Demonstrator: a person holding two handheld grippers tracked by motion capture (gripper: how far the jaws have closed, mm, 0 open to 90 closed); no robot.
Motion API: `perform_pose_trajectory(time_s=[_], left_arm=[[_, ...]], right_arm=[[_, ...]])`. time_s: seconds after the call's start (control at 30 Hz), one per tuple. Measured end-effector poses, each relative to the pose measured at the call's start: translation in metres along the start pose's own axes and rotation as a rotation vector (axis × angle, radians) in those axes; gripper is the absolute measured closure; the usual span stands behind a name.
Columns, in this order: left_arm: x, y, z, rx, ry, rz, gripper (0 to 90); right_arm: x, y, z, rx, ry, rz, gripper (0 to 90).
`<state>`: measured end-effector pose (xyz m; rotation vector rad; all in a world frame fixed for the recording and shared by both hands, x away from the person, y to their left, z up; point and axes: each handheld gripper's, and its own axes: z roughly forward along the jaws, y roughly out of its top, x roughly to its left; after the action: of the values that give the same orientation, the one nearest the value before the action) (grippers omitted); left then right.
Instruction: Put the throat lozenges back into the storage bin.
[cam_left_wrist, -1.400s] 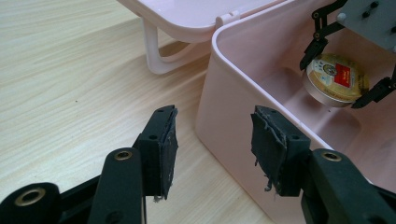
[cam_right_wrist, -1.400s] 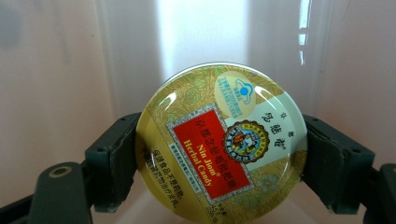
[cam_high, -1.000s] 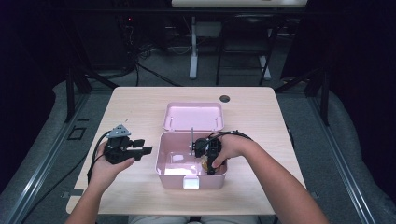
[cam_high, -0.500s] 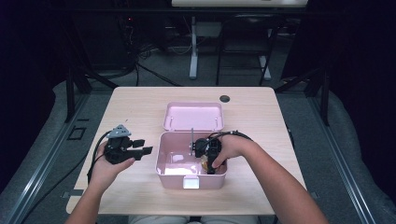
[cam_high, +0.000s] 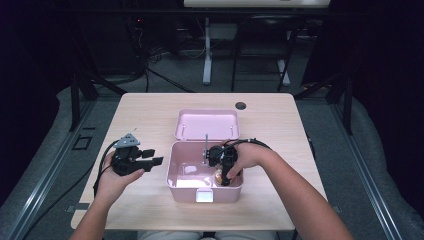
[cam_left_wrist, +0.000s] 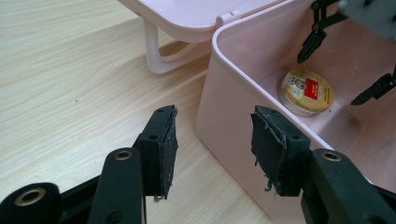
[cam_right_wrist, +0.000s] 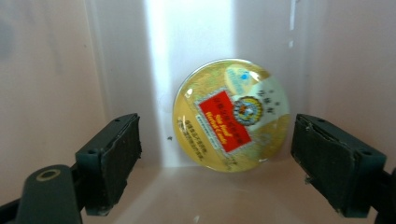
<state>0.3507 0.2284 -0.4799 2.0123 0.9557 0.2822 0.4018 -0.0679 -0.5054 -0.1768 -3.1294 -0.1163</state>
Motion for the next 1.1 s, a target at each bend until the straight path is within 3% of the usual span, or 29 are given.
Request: perform_pose_trajectory(time_s=[0.63, 0.87, 1.1], left_arm=[[-0.006, 0.003, -0.001, -0.008, -0.007, 0.018, 50.2], [-0.007, 0.003, -0.001, -0.010, -0.011, 0.021, 50.3], [-0.008, 0.004, -0.002, -0.019, -0.017, 0.031, 52.1]], right_arm=[[0.013, -0.005, -0.057, -0.070, -0.052, 0.021, 20.3], [0.015, -0.008, -0.065, -0.109, -0.065, 0.052, 24.0], [0.013, -0.017, -0.073, -0.151, -0.075, 0.120, 25.6]])
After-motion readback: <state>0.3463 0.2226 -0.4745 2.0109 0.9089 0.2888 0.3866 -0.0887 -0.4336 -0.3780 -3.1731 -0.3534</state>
